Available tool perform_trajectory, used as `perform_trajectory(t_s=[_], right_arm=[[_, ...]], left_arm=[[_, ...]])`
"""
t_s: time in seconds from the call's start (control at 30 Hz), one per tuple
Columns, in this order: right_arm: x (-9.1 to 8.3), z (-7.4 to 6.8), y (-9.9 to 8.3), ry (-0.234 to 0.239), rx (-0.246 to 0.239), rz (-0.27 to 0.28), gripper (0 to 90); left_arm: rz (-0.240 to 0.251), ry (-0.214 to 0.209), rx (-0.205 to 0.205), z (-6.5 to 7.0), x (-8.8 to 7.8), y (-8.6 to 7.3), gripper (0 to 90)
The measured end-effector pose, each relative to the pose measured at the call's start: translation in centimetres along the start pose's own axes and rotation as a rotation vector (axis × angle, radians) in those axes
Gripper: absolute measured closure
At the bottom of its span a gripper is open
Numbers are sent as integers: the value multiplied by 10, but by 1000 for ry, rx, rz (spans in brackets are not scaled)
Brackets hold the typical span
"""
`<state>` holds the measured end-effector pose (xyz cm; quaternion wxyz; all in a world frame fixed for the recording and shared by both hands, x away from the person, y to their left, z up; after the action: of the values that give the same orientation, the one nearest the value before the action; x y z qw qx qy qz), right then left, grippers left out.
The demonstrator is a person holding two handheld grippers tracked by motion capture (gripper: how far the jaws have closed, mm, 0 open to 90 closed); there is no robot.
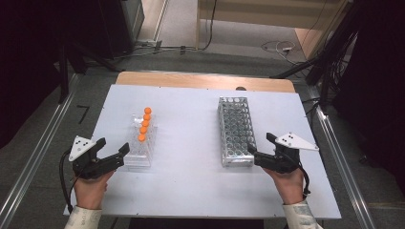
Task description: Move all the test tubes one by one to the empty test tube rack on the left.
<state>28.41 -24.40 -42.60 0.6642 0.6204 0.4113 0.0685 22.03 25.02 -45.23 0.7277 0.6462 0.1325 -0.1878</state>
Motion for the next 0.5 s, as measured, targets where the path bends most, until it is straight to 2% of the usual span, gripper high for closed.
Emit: perform_trajectory(t_s=[0.23, 0.5], right_arm=[[-9, 10, -6, -29, 15, 7, 174], [-19, 22, -12, -65, 36, 5, 174]], left_arm=[[9, 5, -12, -7, 0, -2, 142], [20, 7, -7, -10, -3, -3, 142]])
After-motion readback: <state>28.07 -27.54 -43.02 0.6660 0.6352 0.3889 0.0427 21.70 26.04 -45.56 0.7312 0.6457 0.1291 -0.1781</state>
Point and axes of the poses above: each handheld gripper's, and its own axes: x roughly forward along the jaws, y roughly out of its top, z roughly to its right, the point moved 1 cm from there along x, roughly forward along the jaws, and after that the axes turned 8 degrees about y, right-handed, at the moved point
